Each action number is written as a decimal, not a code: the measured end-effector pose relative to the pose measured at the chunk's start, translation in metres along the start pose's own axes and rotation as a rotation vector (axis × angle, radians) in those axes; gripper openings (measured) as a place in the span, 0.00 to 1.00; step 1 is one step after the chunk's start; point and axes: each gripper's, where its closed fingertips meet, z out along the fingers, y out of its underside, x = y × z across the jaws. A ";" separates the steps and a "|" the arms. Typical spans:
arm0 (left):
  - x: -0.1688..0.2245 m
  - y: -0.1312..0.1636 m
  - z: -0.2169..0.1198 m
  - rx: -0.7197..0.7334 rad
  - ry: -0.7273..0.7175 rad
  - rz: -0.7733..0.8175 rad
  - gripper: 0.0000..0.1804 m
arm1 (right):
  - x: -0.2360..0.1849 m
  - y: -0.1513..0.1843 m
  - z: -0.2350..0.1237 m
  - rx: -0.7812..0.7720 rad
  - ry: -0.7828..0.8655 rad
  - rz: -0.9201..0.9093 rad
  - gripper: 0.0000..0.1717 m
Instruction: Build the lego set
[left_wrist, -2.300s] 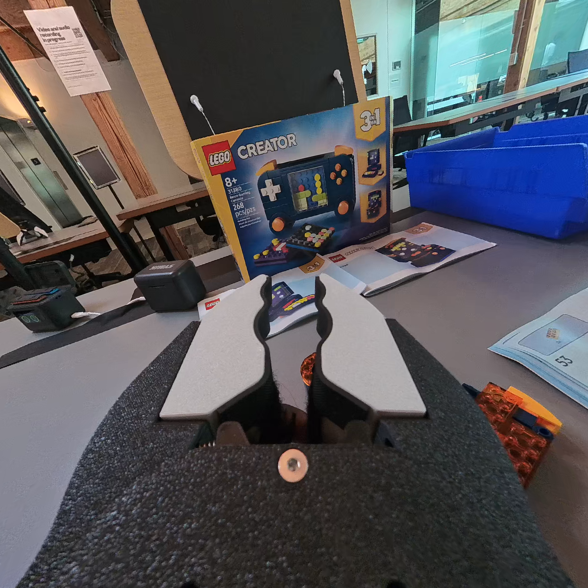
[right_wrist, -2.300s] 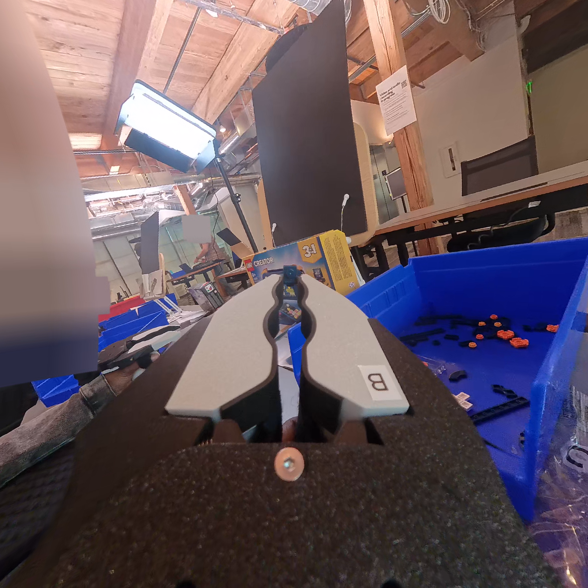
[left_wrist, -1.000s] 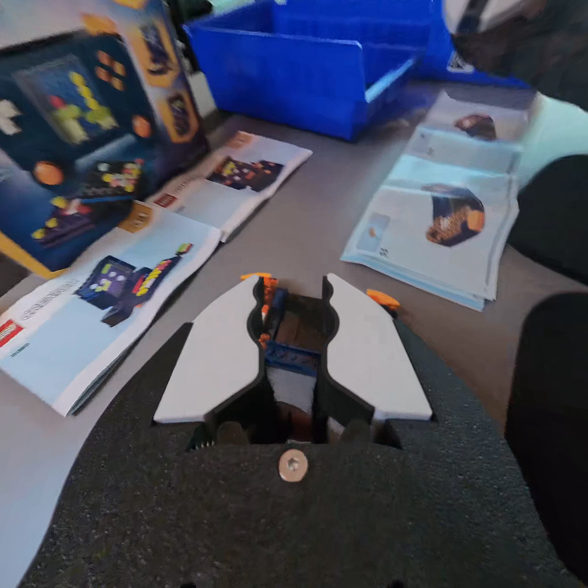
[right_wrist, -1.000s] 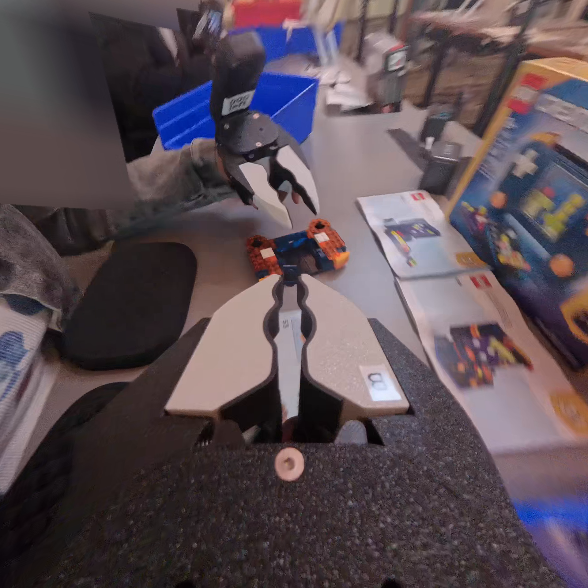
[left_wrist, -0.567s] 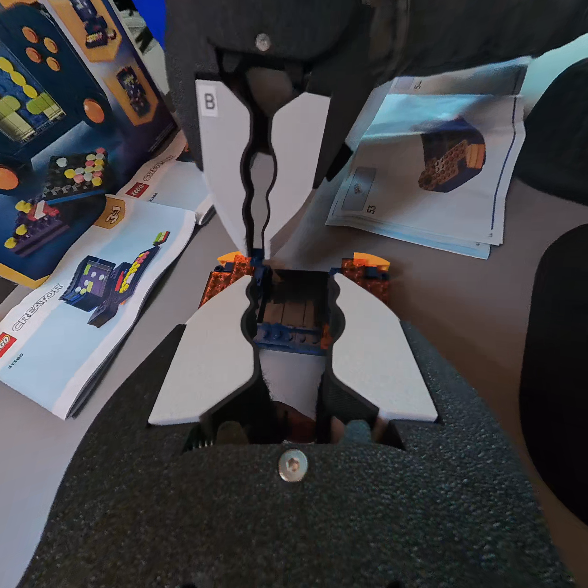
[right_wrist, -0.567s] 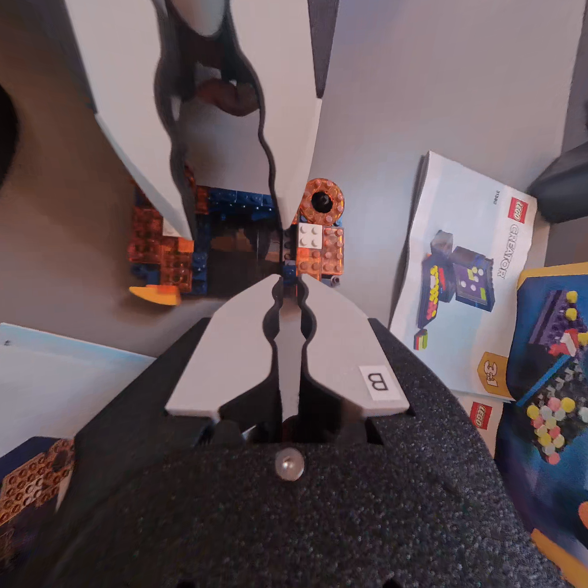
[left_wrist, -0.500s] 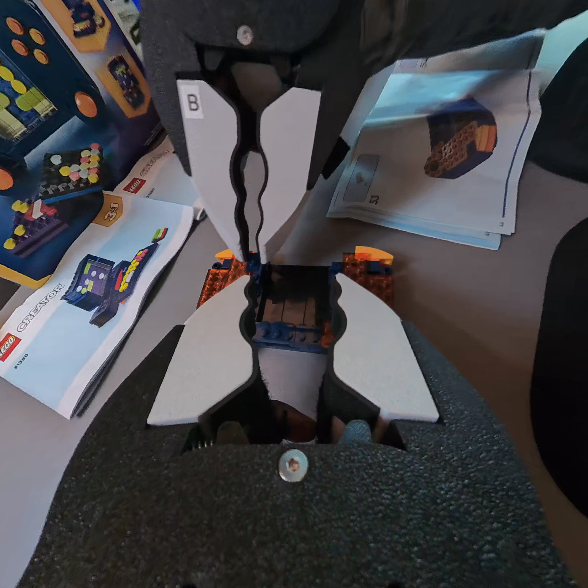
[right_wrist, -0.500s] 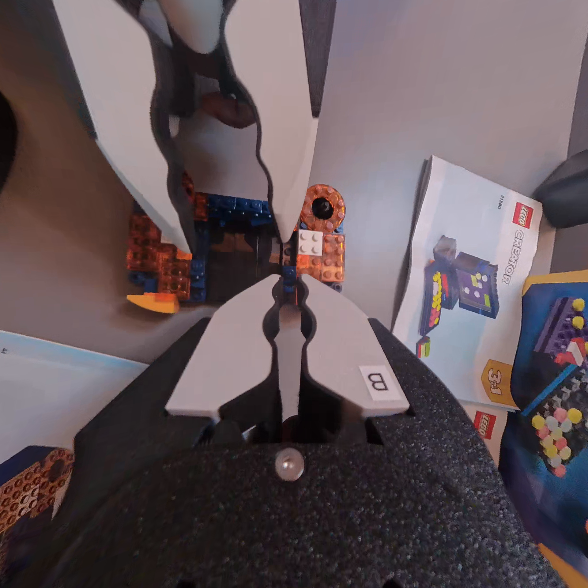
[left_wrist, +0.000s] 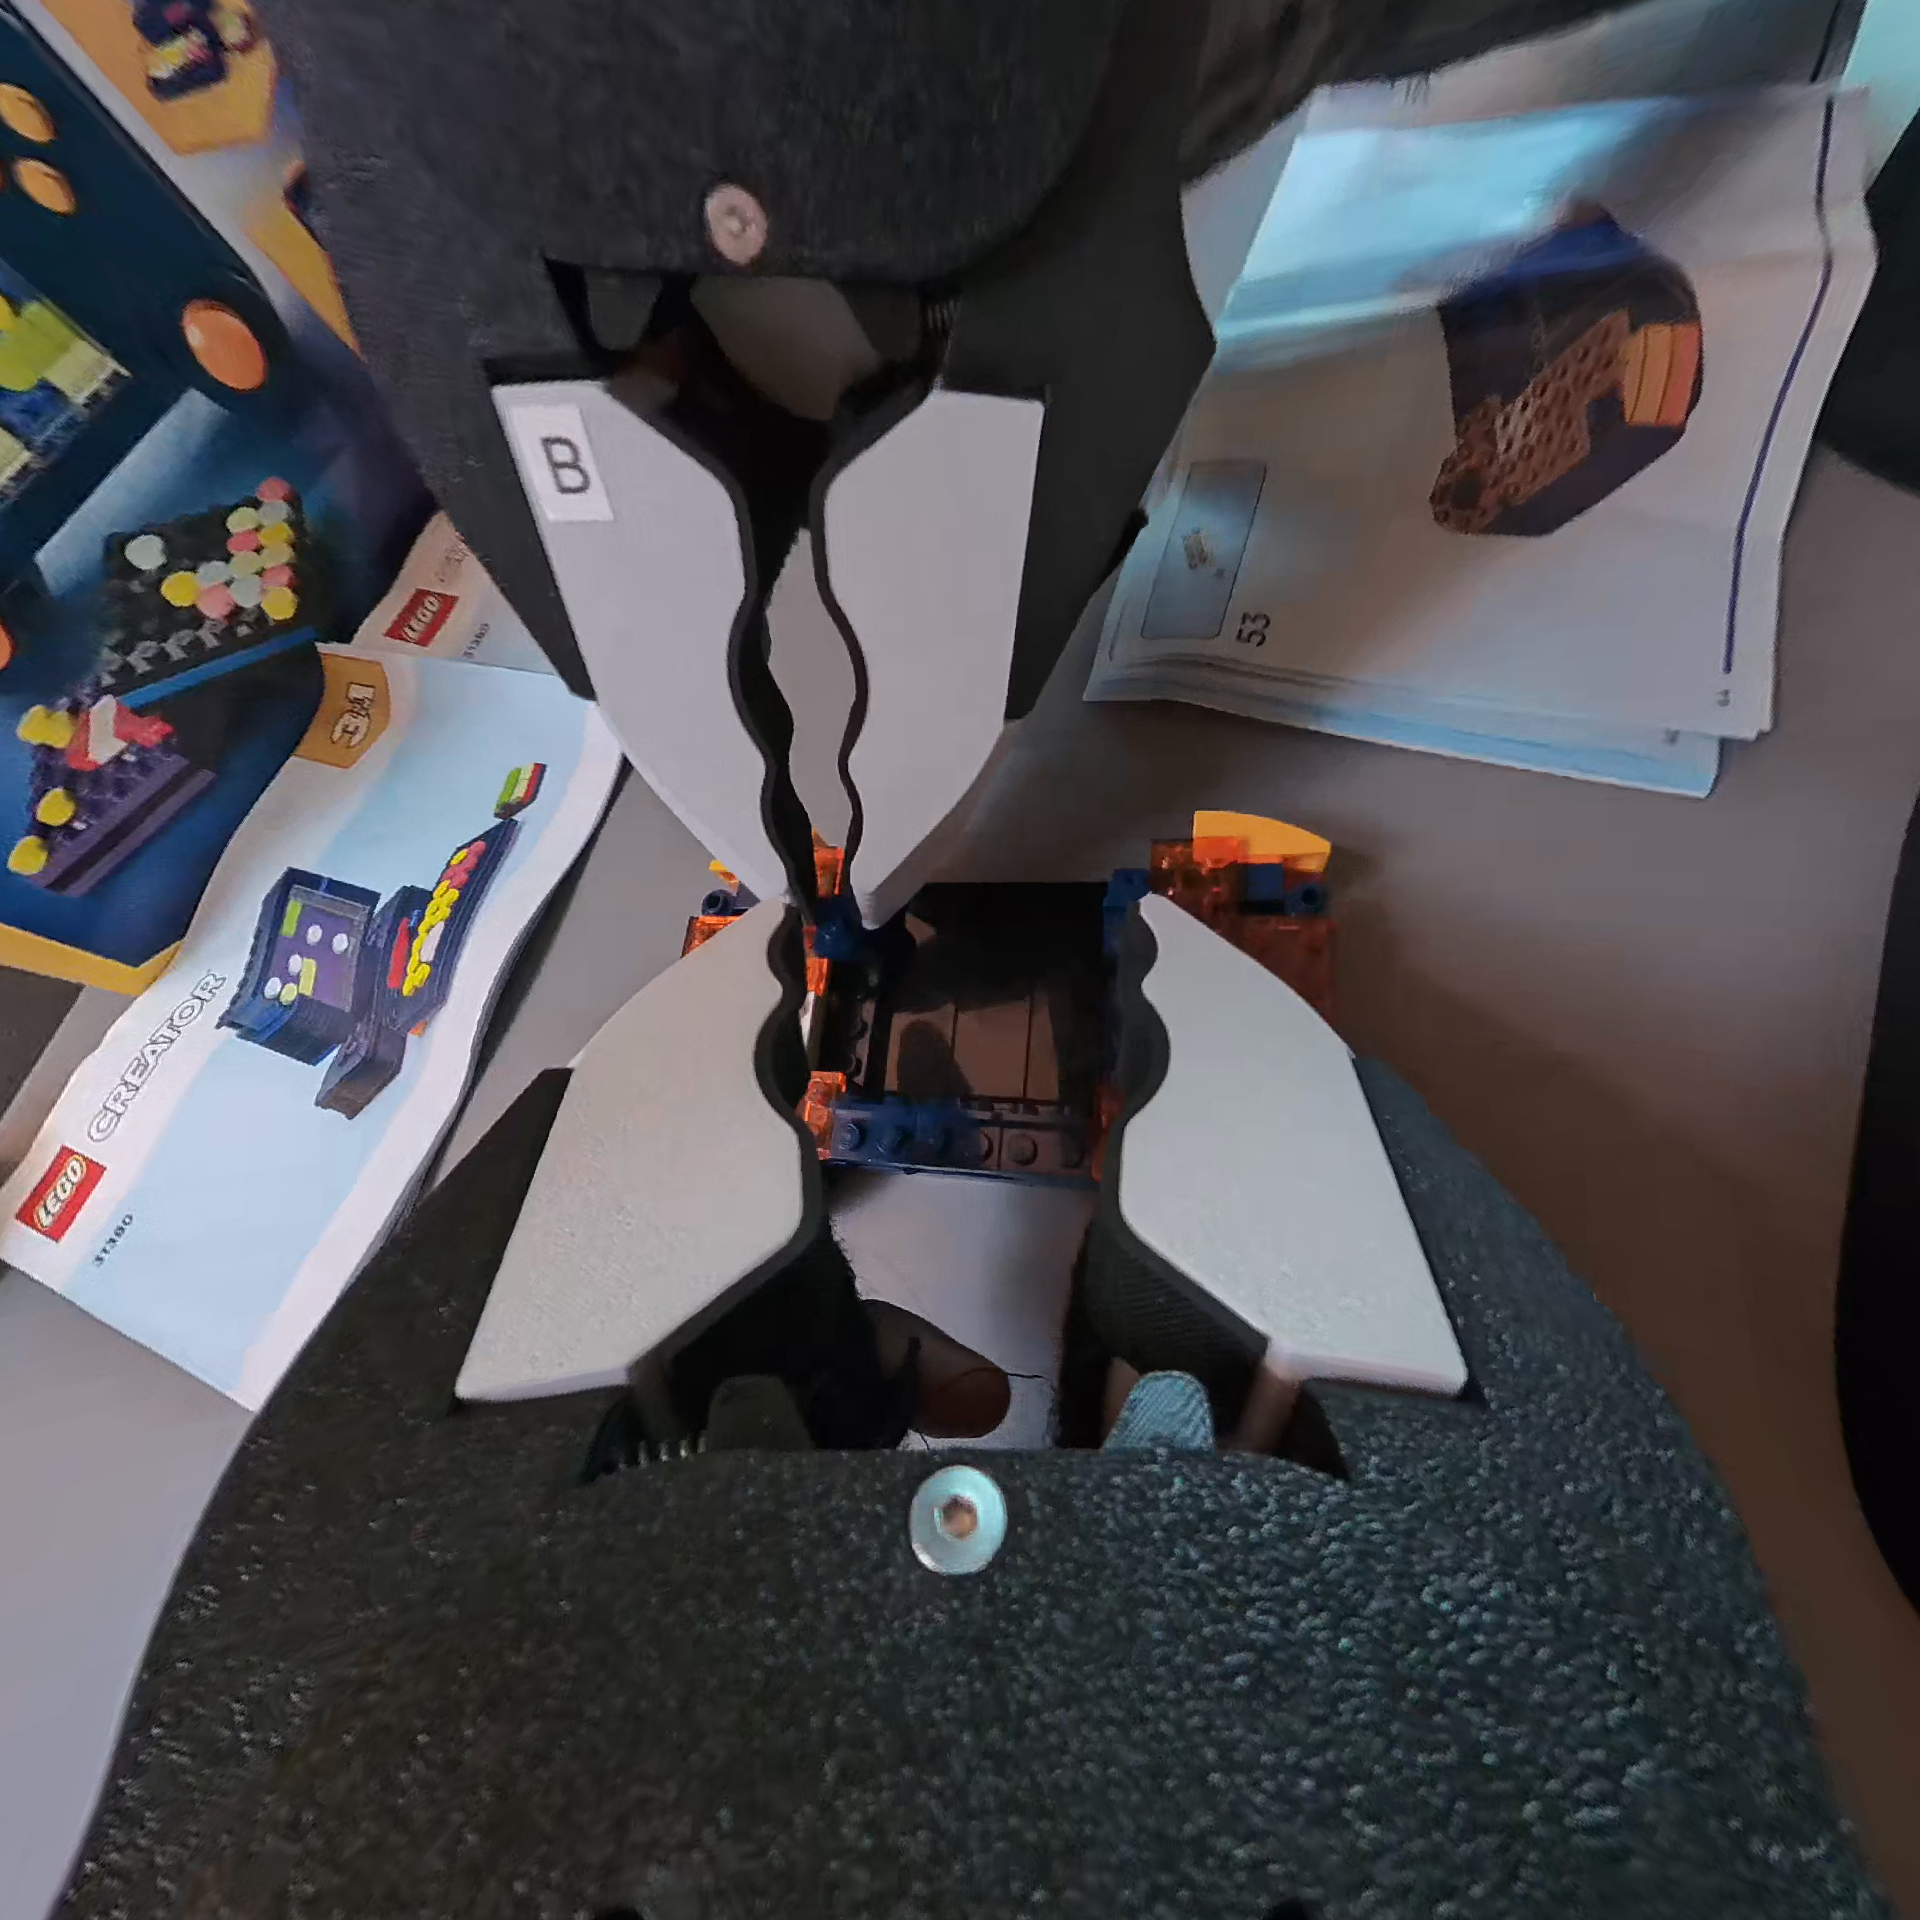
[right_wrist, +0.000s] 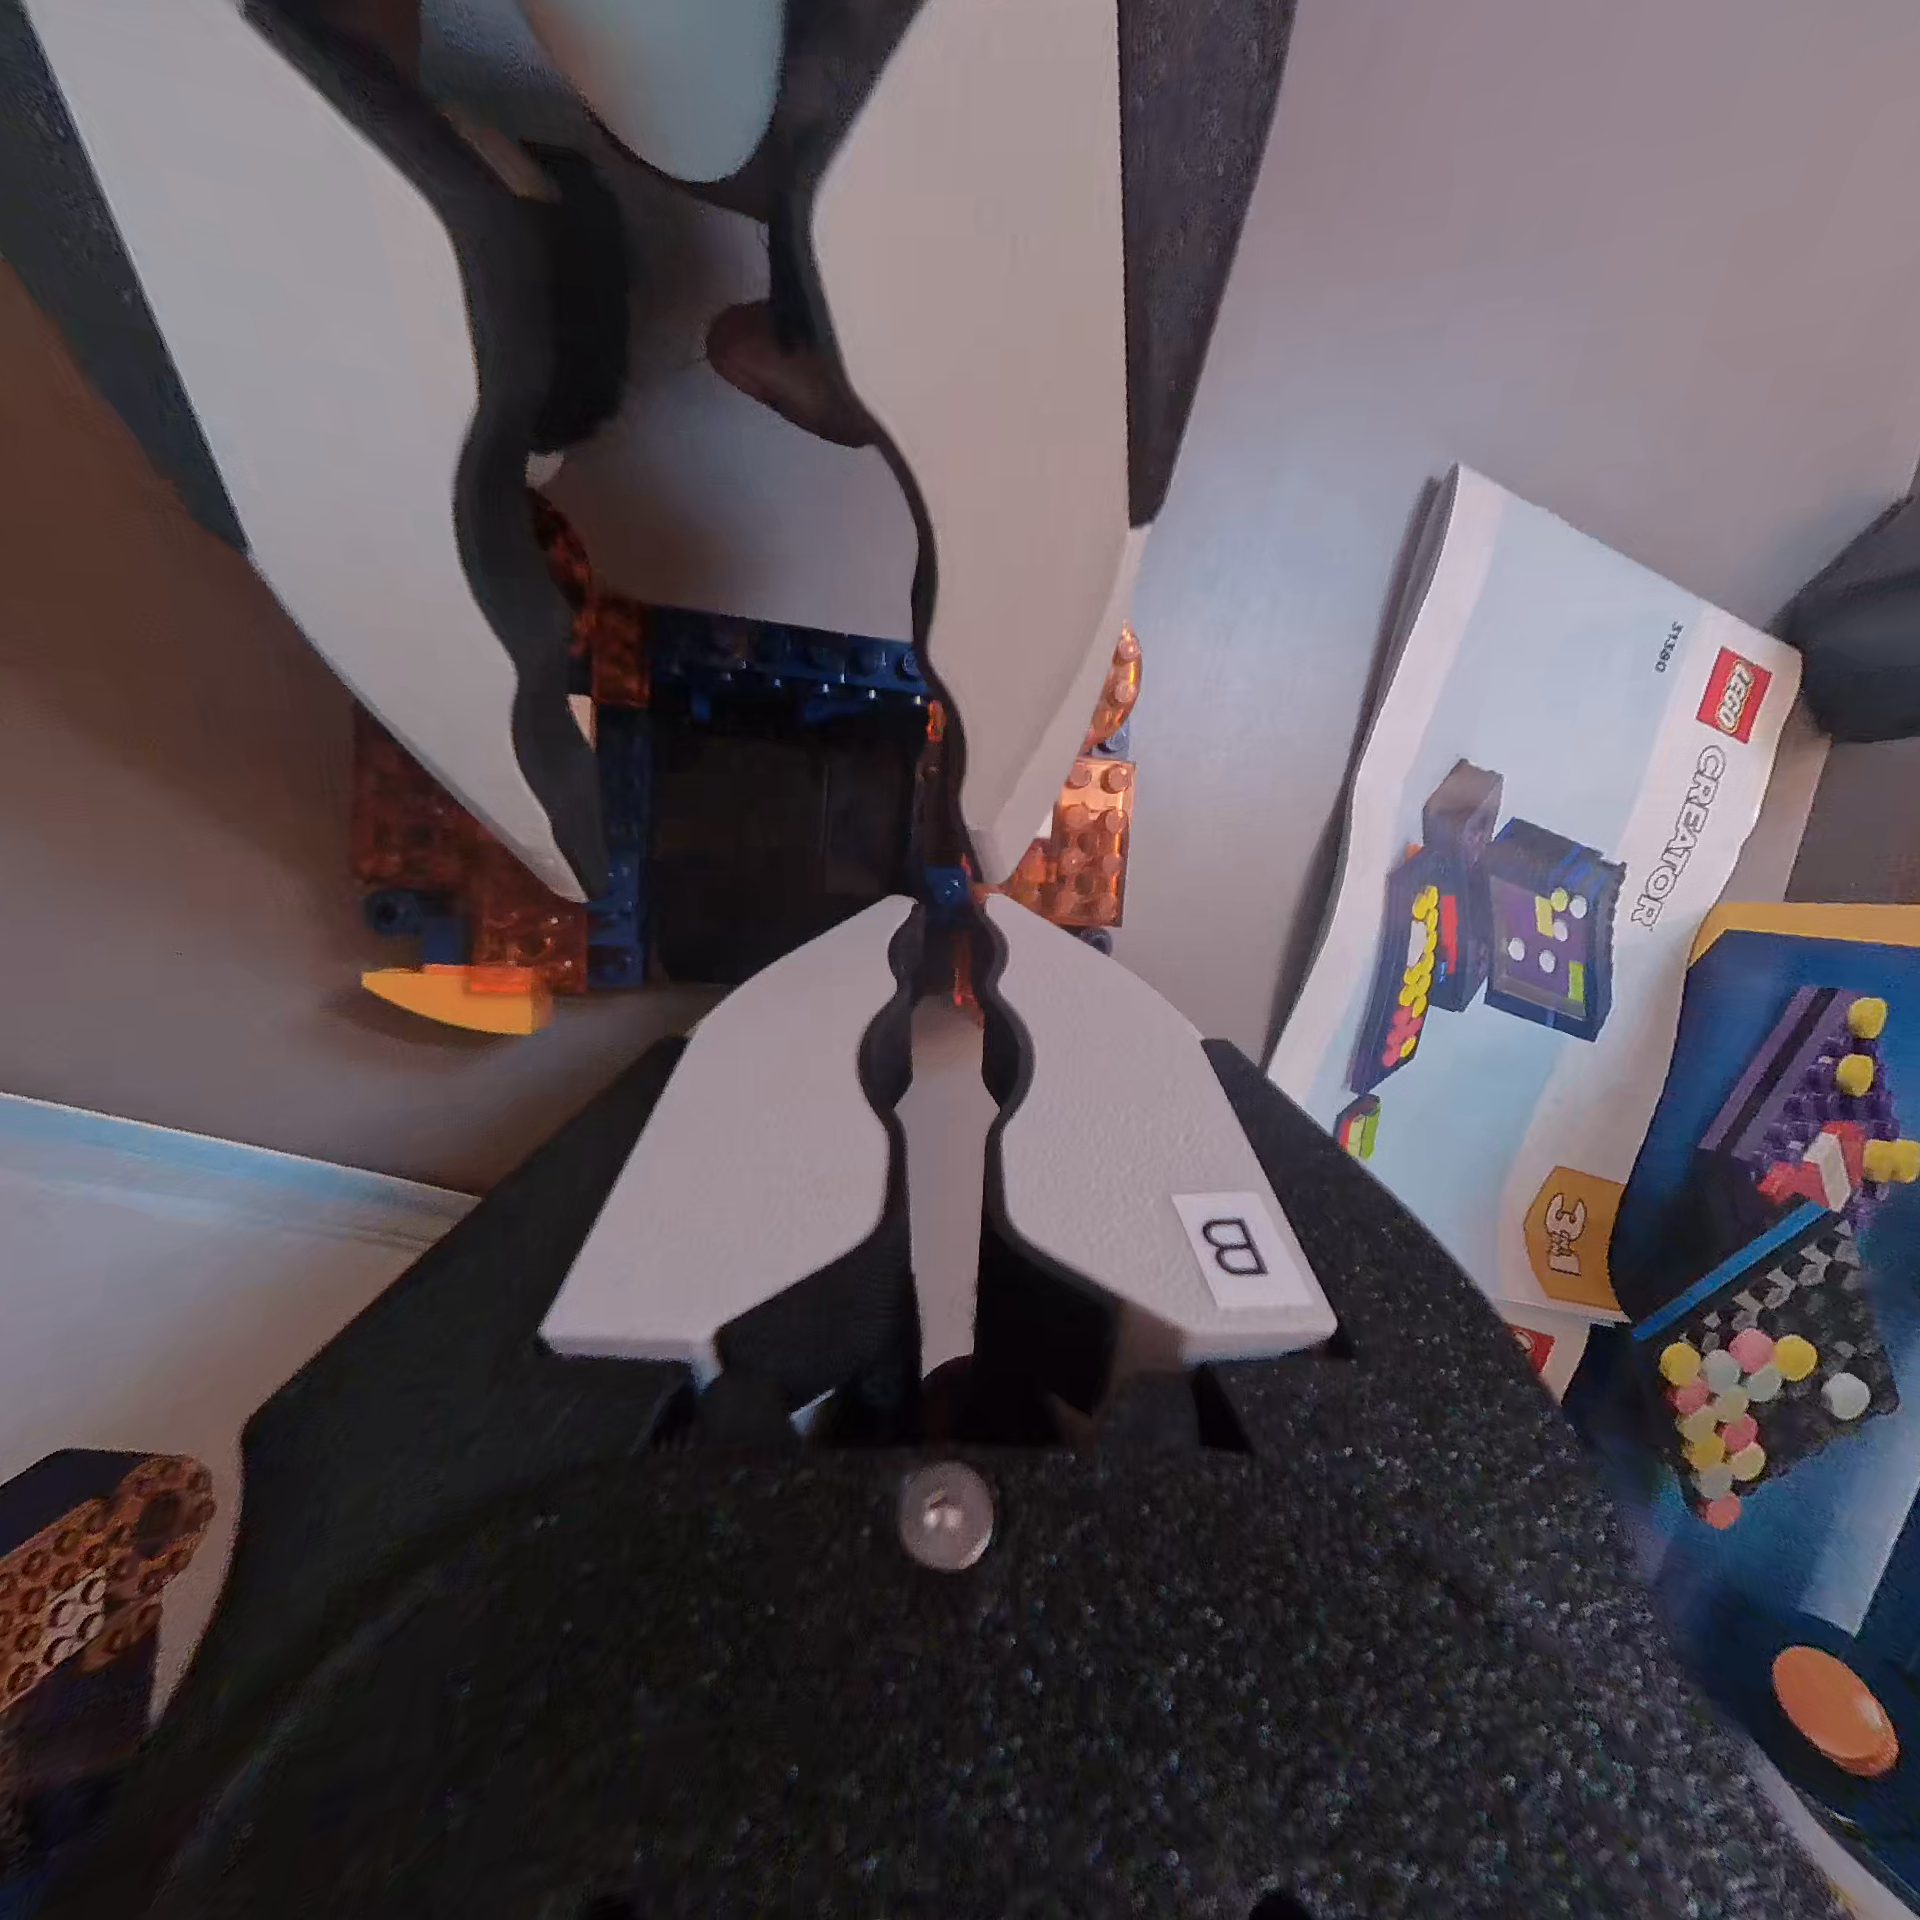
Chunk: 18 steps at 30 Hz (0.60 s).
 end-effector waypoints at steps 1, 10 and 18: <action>0.001 0.000 0.001 -0.009 0.007 0.002 0.32 | 0.000 0.000 0.000 -0.008 -0.005 0.007 0.04; 0.007 0.005 -0.002 -0.119 0.140 0.026 0.32 | -0.001 0.001 0.000 -0.053 -0.073 0.070 0.04; 0.006 0.002 -0.001 -0.125 0.253 0.009 0.29 | 0.000 0.003 -0.001 -0.022 -0.117 0.130 0.04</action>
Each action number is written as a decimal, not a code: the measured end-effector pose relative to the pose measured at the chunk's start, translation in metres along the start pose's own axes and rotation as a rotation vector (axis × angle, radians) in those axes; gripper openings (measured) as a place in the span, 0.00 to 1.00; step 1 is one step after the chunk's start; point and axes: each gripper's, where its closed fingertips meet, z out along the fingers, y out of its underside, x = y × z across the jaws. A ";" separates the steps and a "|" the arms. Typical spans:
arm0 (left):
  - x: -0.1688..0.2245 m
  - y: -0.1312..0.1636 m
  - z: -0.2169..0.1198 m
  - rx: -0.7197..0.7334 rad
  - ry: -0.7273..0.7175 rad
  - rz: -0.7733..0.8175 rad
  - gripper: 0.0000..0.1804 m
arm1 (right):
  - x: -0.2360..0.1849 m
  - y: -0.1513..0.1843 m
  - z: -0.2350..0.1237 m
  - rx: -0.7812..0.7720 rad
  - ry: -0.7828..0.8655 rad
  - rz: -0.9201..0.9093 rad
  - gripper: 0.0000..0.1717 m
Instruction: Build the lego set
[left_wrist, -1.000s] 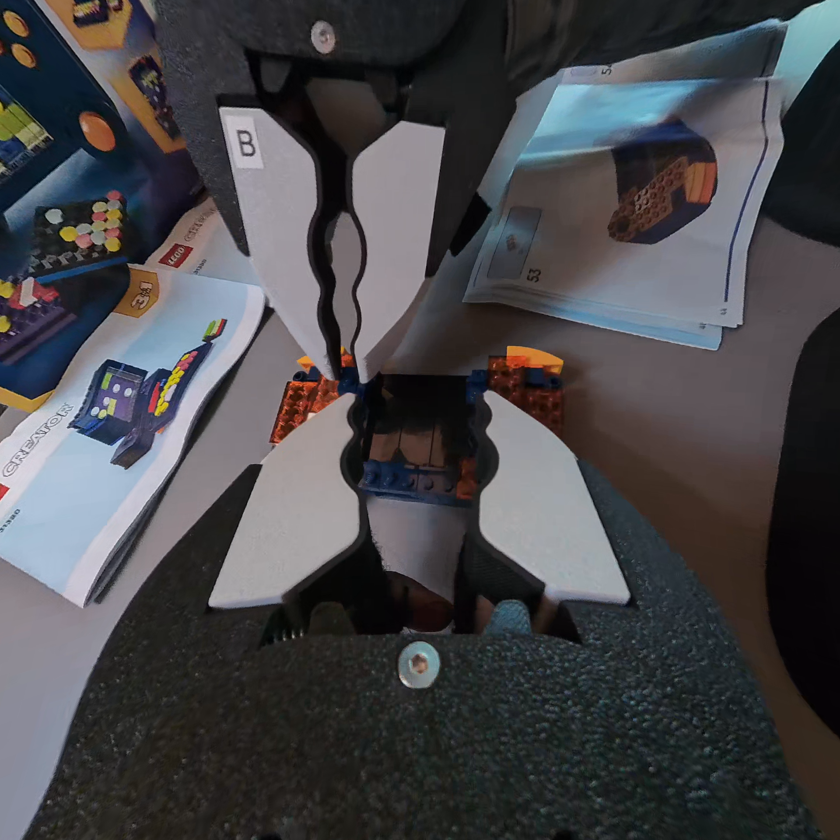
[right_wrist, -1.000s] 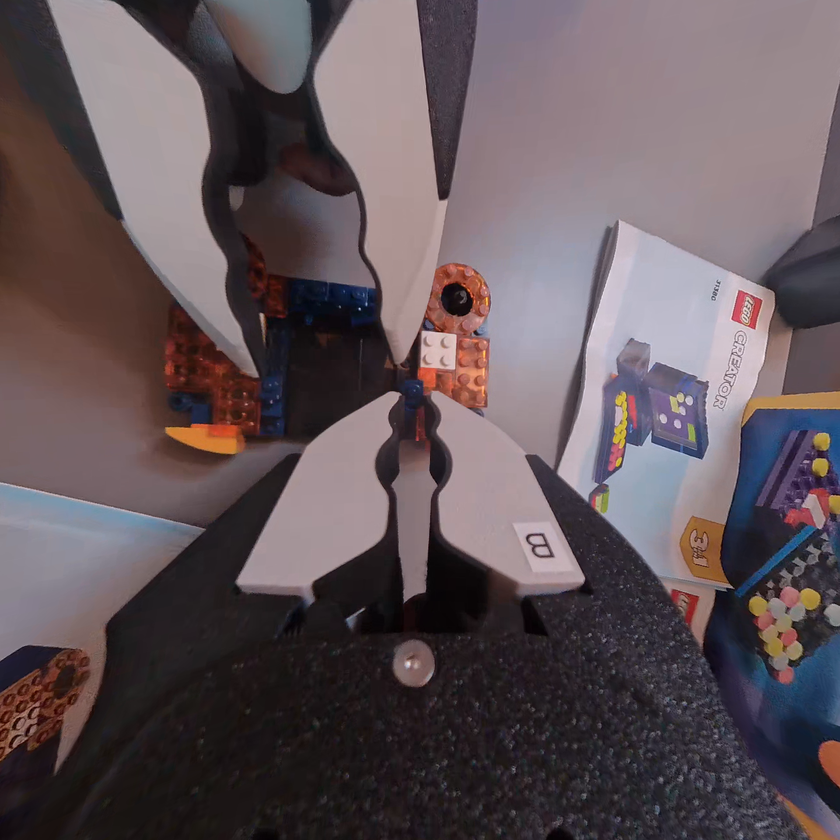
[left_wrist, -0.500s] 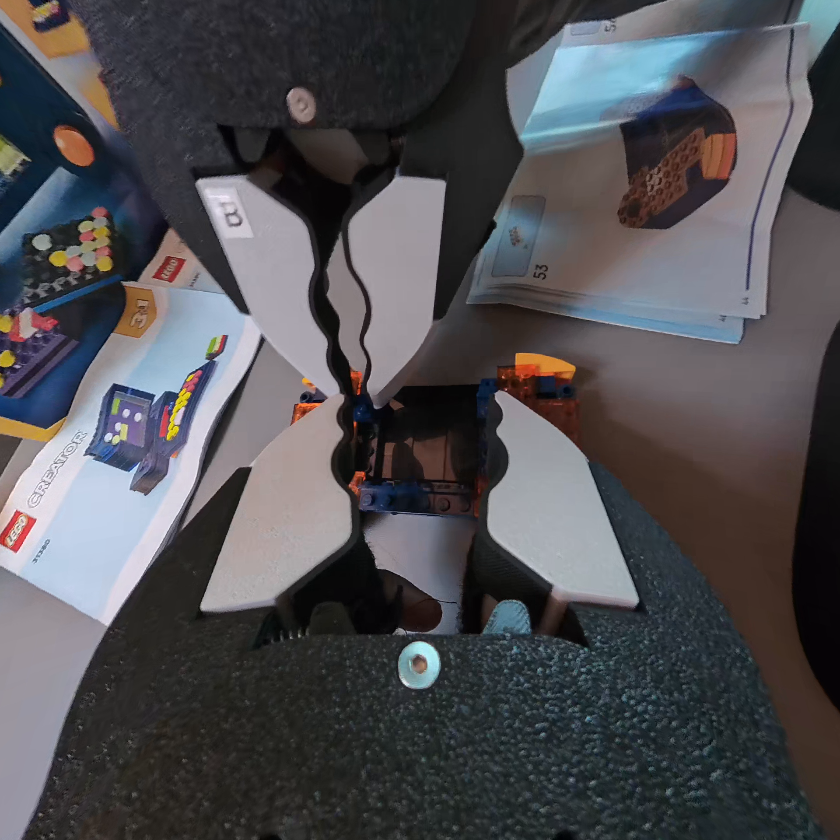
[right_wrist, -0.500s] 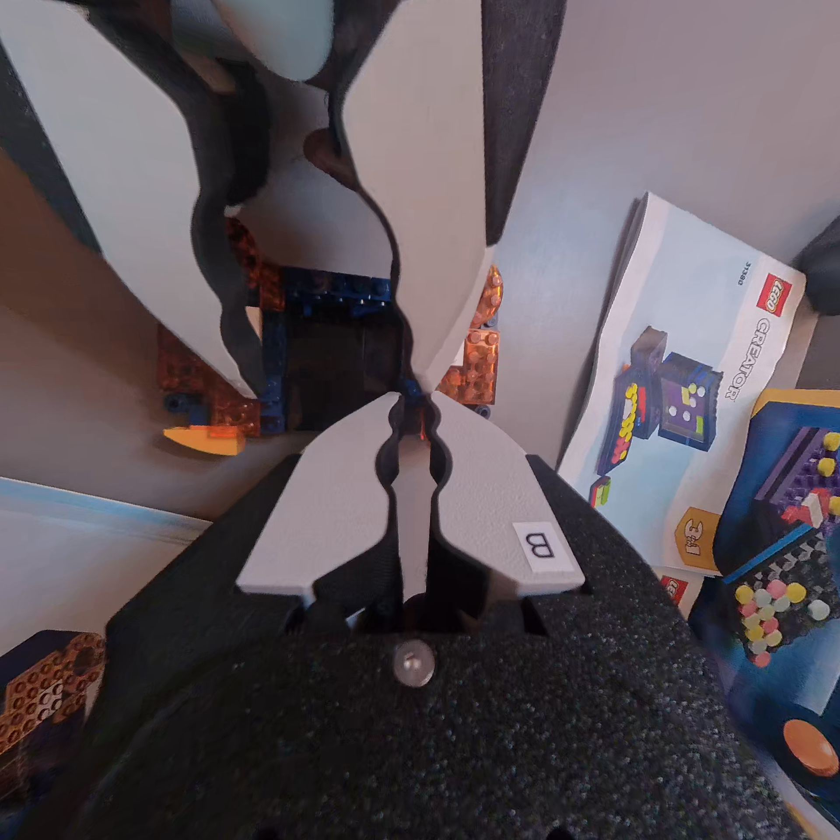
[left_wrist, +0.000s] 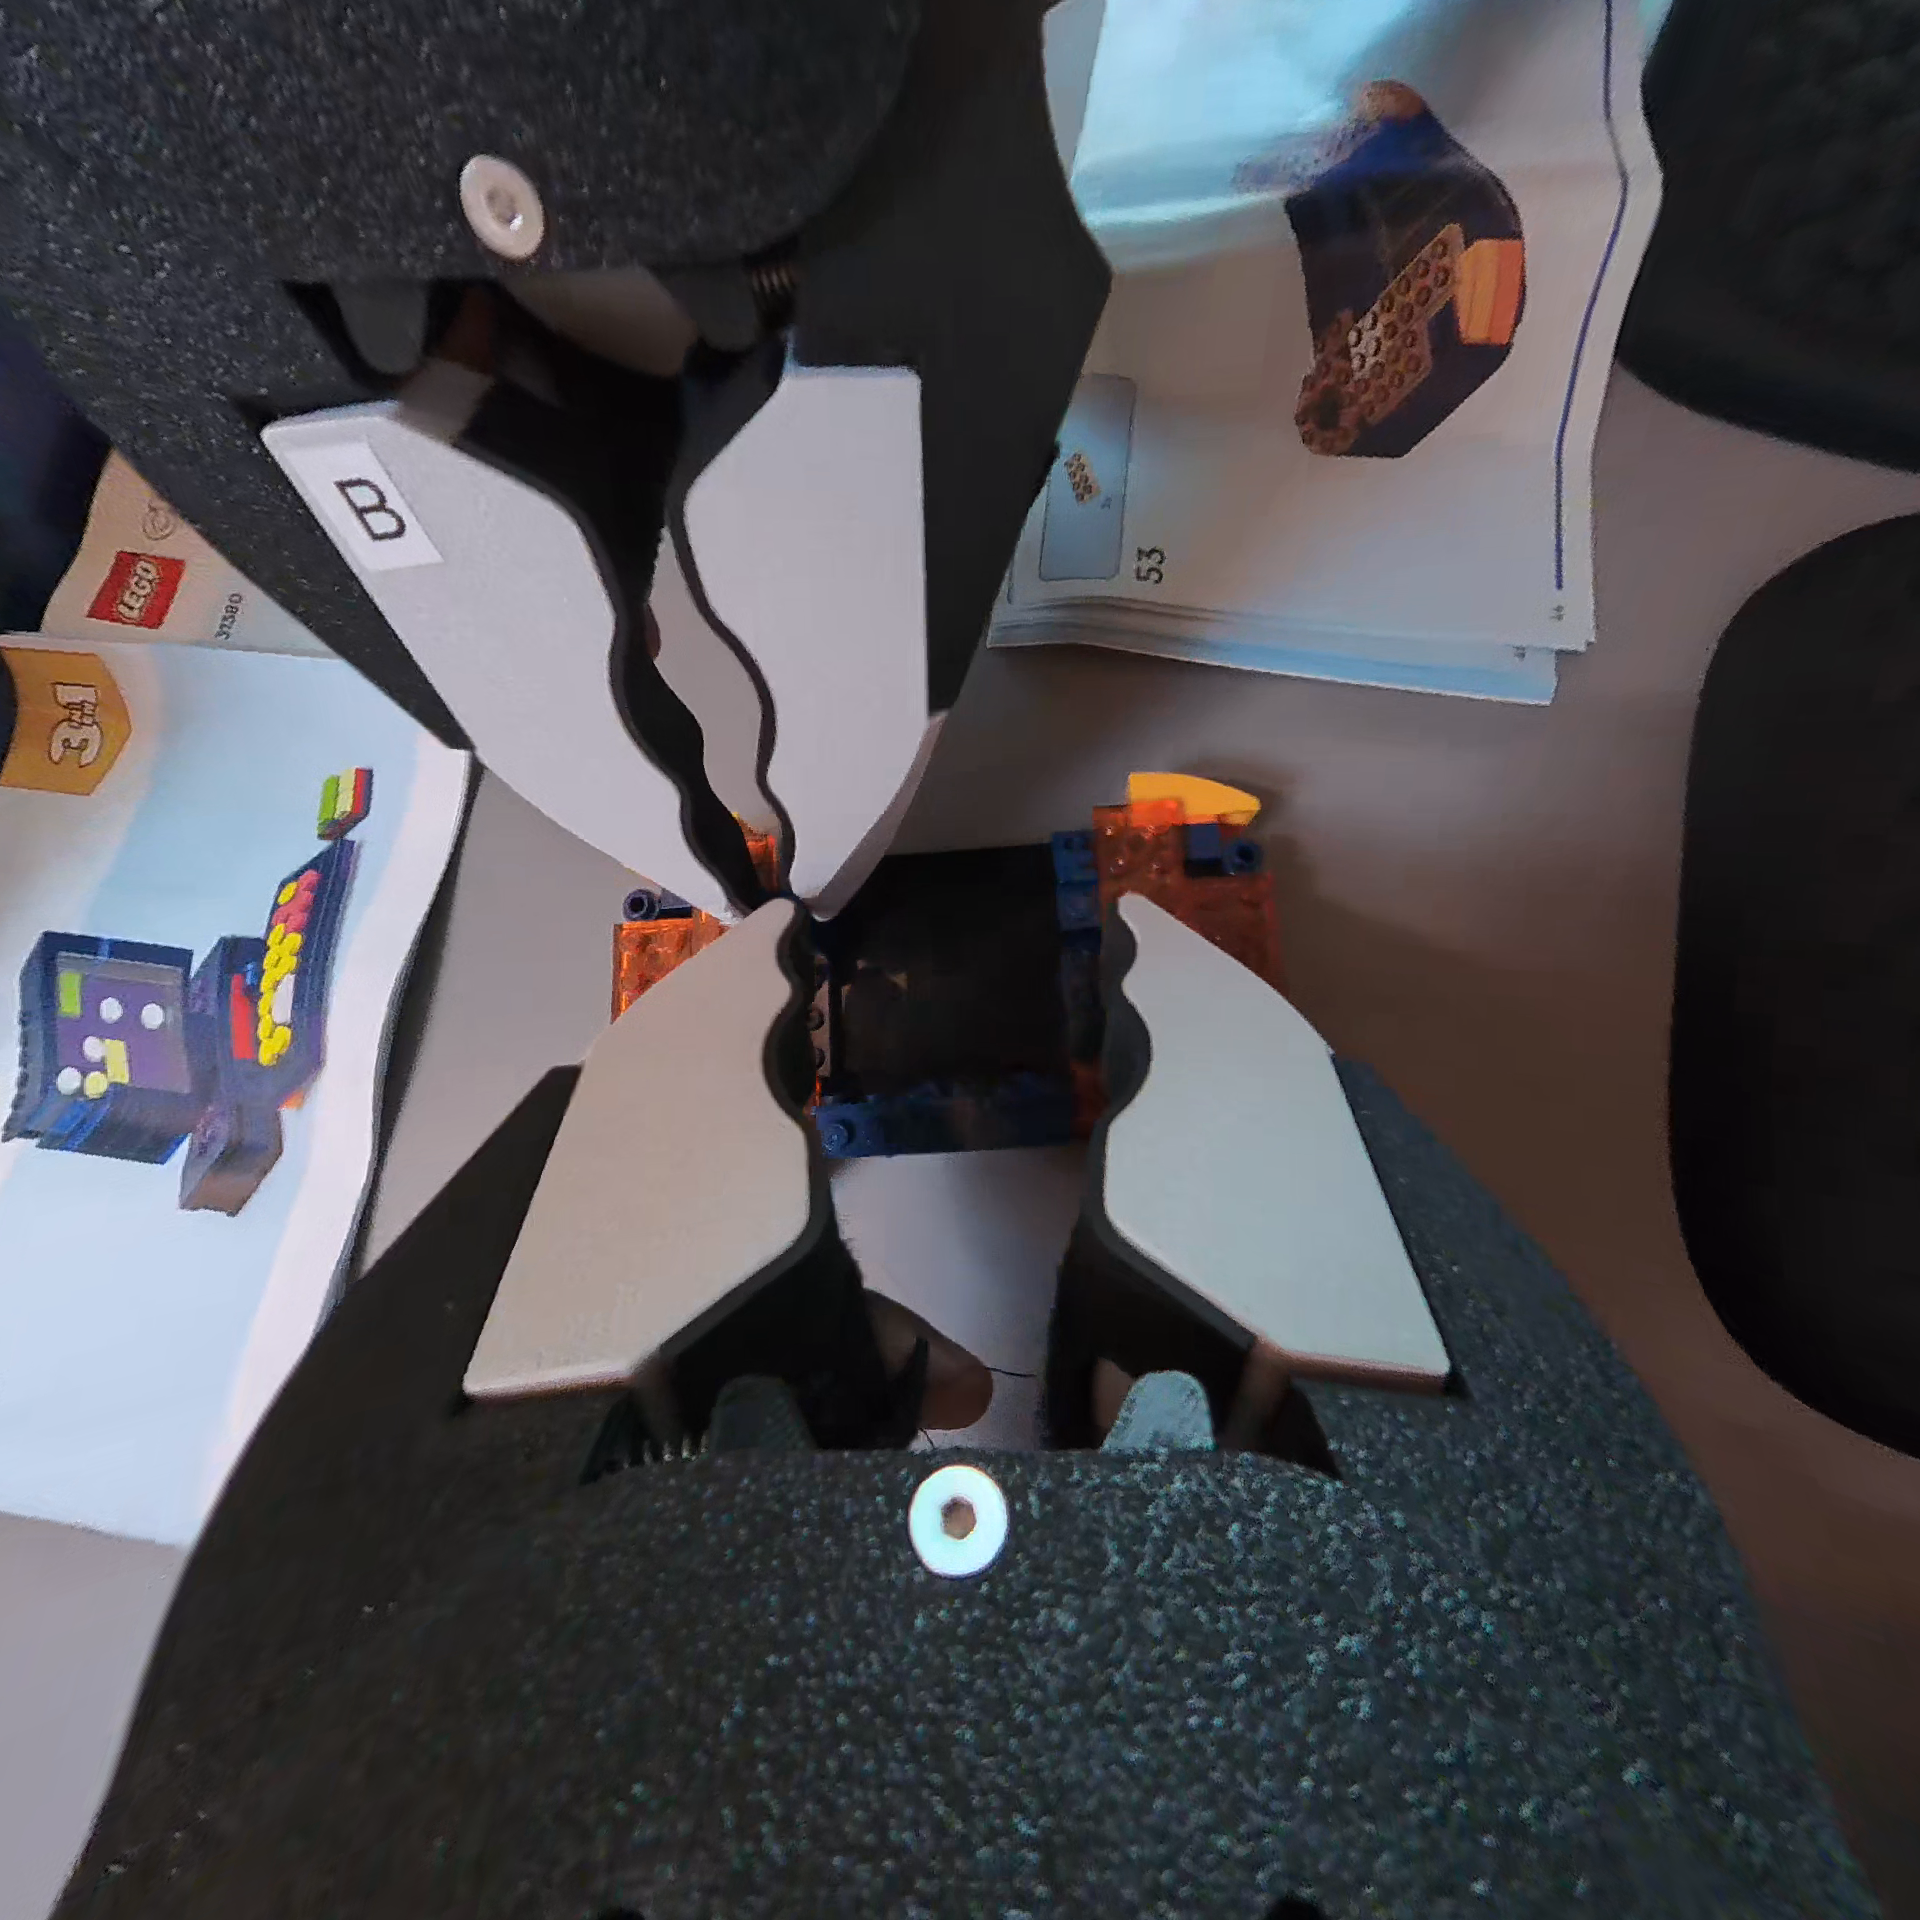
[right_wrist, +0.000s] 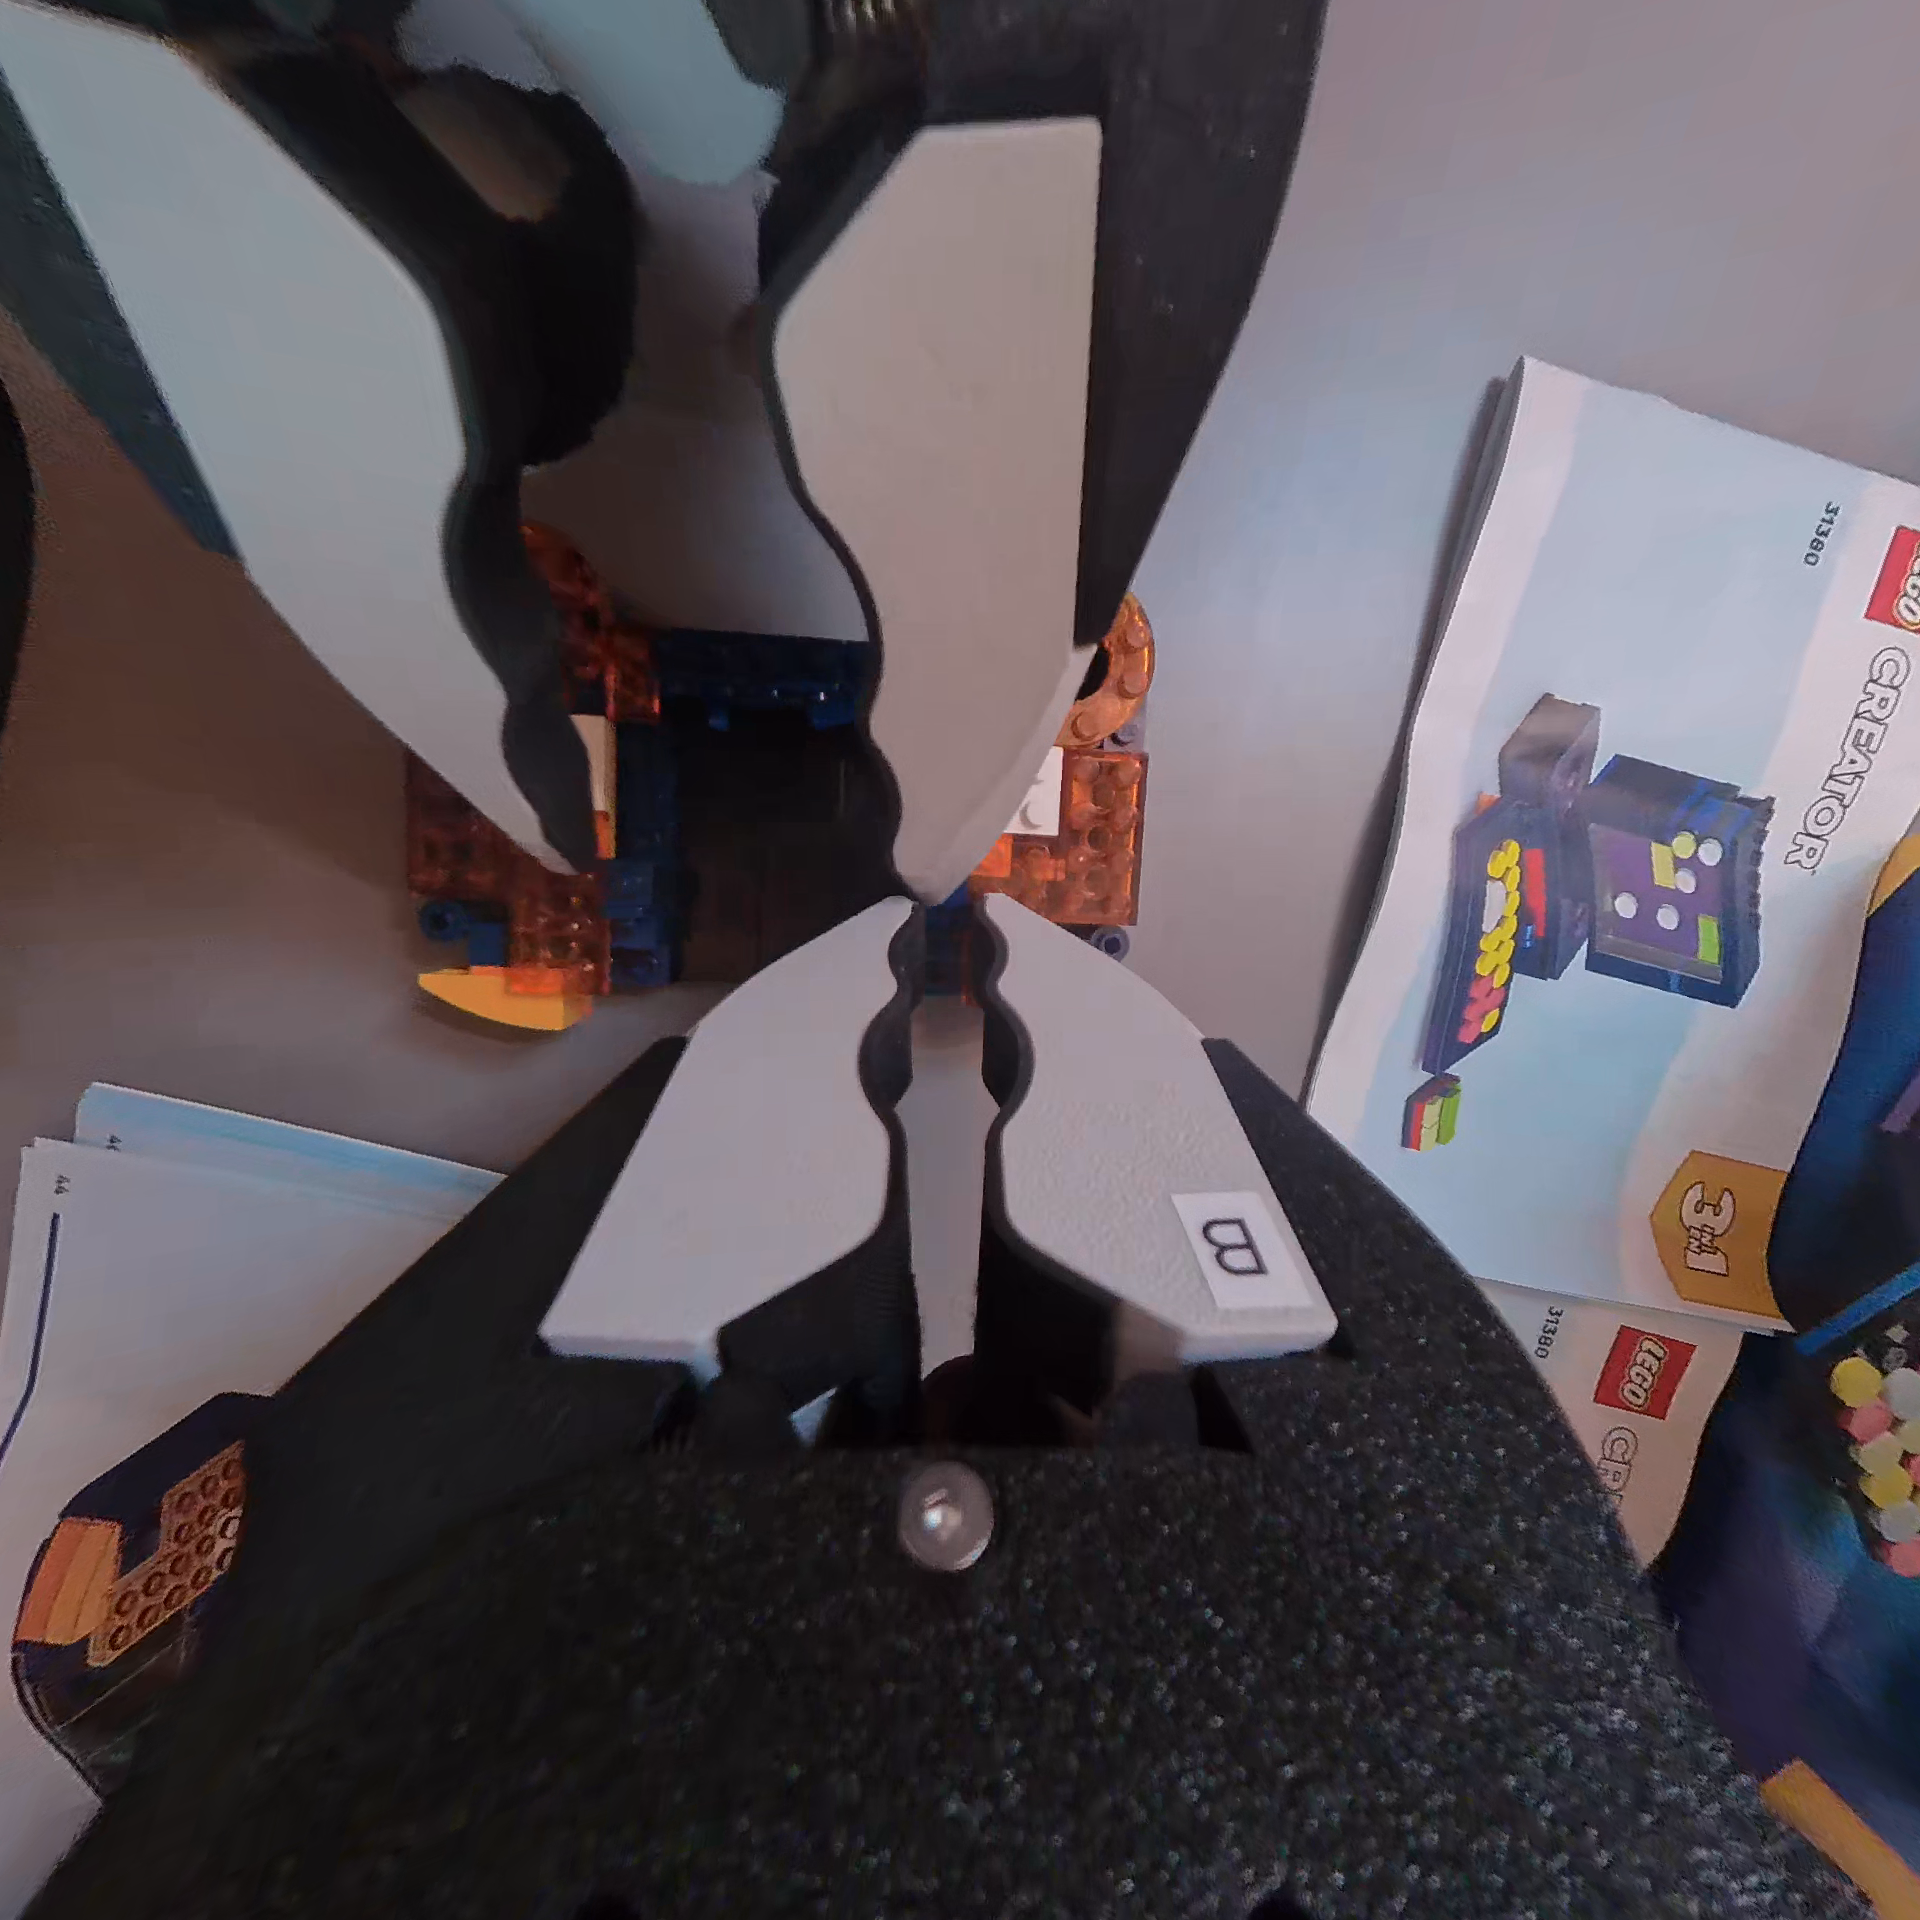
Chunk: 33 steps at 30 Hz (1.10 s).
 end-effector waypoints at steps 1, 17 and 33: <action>-0.001 0.001 0.001 0.001 0.004 -0.009 0.28 | 0.000 0.000 0.000 0.001 0.000 -0.003 0.04; -0.007 -0.002 0.004 0.077 0.005 -0.068 0.28 | 0.001 0.002 -0.001 0.012 0.022 -0.007 0.04; -0.008 0.004 0.009 0.054 -0.005 -0.070 0.30 | 0.007 0.007 -0.006 0.103 0.047 0.046 0.08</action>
